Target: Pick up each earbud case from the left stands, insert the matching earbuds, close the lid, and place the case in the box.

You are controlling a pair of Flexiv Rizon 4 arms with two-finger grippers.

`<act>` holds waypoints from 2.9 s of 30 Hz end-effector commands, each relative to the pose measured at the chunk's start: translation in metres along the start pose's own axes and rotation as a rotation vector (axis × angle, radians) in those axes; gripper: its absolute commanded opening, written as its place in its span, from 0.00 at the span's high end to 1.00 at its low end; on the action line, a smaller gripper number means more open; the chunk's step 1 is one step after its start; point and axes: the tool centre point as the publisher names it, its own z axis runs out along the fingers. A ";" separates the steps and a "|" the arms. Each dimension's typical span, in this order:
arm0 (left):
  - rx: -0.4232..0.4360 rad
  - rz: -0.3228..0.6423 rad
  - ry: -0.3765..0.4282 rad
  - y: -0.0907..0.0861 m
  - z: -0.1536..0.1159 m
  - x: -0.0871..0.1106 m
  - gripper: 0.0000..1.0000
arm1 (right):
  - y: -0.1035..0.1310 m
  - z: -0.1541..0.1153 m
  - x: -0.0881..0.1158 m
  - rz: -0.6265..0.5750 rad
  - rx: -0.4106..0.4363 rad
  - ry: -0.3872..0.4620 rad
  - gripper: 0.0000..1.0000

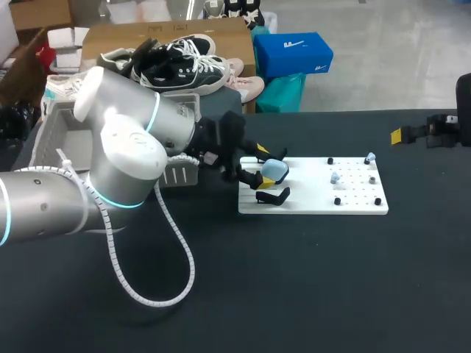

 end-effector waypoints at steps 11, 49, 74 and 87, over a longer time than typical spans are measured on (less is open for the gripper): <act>0.016 -0.008 0.007 0.006 0.006 0.004 0.28 | 0.000 0.000 0.000 0.000 0.000 0.000 0.00; 0.024 -0.019 0.011 0.005 0.007 0.009 0.68 | 0.000 0.000 0.000 0.000 0.000 0.000 0.00; 0.015 -0.050 -0.071 0.007 -0.007 -0.011 1.00 | 0.000 0.000 0.000 0.000 0.000 0.000 0.00; -0.012 -0.030 -0.139 0.006 -0.005 -0.057 1.00 | 0.009 0.001 -0.010 -0.145 -0.027 0.052 0.00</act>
